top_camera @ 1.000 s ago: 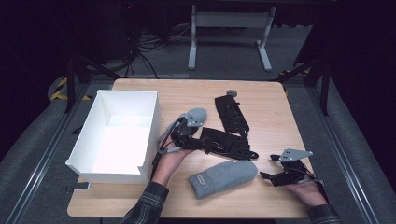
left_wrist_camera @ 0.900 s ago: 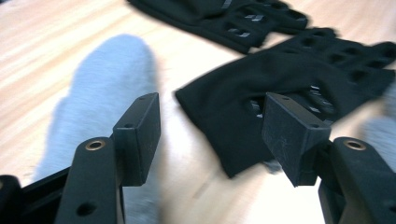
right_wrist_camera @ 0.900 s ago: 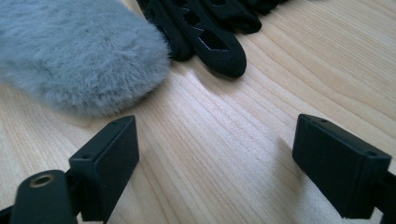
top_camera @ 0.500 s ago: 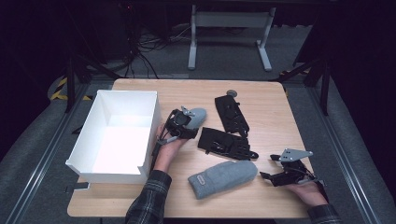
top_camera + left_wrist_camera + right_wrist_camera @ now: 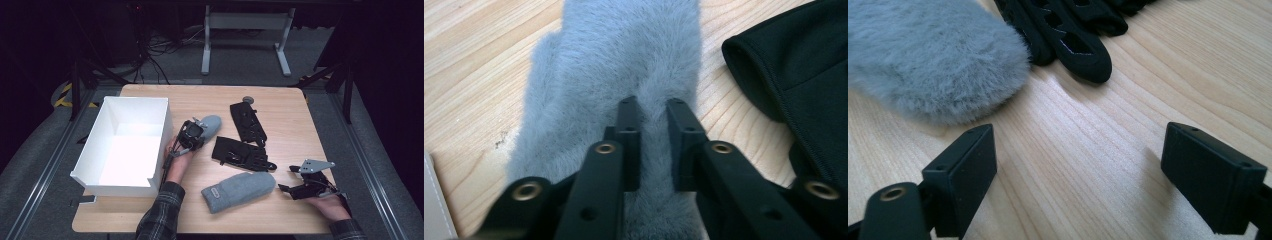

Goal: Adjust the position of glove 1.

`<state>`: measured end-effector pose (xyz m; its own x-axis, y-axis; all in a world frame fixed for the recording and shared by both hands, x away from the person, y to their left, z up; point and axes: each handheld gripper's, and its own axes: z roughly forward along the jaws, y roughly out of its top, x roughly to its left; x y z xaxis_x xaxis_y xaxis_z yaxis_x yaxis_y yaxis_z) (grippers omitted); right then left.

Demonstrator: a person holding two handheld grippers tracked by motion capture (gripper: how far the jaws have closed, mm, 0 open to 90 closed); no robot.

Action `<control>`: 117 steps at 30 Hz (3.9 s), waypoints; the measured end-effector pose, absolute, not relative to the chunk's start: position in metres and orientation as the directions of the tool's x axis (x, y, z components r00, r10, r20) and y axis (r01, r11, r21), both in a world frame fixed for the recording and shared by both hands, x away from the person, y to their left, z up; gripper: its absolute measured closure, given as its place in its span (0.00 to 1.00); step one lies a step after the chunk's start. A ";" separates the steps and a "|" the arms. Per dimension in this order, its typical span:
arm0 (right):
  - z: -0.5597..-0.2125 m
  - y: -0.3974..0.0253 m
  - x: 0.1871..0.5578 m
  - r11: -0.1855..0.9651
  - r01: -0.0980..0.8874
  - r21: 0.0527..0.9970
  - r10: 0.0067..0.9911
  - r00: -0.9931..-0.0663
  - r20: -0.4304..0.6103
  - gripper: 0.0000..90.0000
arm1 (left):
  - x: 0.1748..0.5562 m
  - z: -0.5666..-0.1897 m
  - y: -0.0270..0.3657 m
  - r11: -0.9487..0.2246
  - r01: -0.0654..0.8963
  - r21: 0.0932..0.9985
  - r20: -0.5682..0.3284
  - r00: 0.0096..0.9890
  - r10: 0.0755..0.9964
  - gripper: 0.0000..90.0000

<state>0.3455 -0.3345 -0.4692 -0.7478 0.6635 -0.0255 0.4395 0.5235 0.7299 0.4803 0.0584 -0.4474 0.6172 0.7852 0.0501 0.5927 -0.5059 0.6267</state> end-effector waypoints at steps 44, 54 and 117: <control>-0.469 -0.335 0.346 0.524 0.439 0.730 0.663 -0.748 -0.026 0.17 | 0.403 -0.369 0.054 -0.457 0.479 0.749 -0.203 0.823 0.530 0.95; -0.469 -0.335 0.346 0.524 0.437 0.731 0.663 -0.748 -0.028 0.17 | 0.381 -0.366 0.036 -0.514 0.412 0.752 -0.194 0.884 0.425 0.95; -0.461 -0.329 0.344 0.516 0.482 0.708 0.657 -0.753 0.034 0.32 | 0.386 -0.410 0.006 -0.641 0.327 0.694 -0.166 0.939 0.300 0.20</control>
